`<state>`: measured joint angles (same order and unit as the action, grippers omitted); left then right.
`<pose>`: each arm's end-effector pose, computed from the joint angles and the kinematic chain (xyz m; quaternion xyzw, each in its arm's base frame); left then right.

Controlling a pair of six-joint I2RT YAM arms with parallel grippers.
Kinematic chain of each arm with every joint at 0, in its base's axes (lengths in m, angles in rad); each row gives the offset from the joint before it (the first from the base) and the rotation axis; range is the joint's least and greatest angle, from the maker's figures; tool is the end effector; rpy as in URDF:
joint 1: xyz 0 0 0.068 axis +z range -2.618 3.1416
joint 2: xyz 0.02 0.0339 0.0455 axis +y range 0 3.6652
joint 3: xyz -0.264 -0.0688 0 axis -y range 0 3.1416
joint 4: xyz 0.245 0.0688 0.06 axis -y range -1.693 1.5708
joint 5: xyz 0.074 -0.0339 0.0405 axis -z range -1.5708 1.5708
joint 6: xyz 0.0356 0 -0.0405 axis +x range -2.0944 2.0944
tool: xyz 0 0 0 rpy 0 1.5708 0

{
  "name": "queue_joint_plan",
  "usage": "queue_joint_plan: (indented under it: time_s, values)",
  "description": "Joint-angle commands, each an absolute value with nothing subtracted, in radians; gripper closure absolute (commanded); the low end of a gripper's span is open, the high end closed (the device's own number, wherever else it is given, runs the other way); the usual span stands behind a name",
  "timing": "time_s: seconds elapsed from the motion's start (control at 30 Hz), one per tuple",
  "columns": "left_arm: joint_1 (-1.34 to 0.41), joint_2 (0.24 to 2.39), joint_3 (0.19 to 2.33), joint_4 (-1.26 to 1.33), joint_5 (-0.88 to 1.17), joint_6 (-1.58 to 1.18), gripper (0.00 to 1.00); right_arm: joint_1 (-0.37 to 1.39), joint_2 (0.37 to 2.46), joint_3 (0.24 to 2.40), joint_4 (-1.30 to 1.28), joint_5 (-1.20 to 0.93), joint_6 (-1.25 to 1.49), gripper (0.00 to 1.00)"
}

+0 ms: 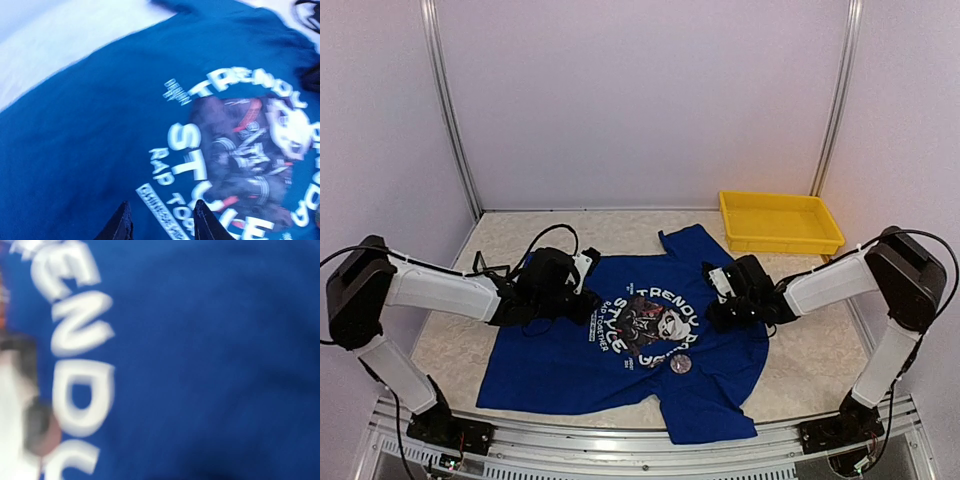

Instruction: Pin the brooch onto the clothing

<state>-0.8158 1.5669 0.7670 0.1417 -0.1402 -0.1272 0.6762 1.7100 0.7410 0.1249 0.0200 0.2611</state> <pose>0.2223 -0.2290 0.1767 0.2732 0.8533 -0.1436 0.4201 0.2482 0.1982 0.1250 -0.1891 0.9153 0.1522 0.3213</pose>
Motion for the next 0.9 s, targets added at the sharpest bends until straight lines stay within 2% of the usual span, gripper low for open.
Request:
queue_joint_plan:
  time_s: [0.0,0.3,0.47,0.7,0.87]
  values:
    - [-0.731,1.781,0.831,0.038,-0.256,-0.306,0.62,0.649,1.806,0.838,-0.020,0.171,0.284,0.88]
    - [-0.547,1.960,0.898,0.067,-0.322,-0.340,0.62,0.572,1.973,1.008,-0.004,0.172,0.217,0.88]
    - [-0.524,1.981,0.948,0.099,-0.333,-0.288,0.61,0.559,2.023,1.134,-0.045,0.207,0.120,0.87]
    - [-0.560,1.881,0.956,0.123,-0.338,-0.232,0.56,0.596,1.942,1.216,-0.114,0.181,0.013,0.84]
    - [-0.586,1.758,0.889,0.101,-0.339,-0.267,0.55,0.674,1.820,1.142,-0.170,0.147,0.055,0.83]
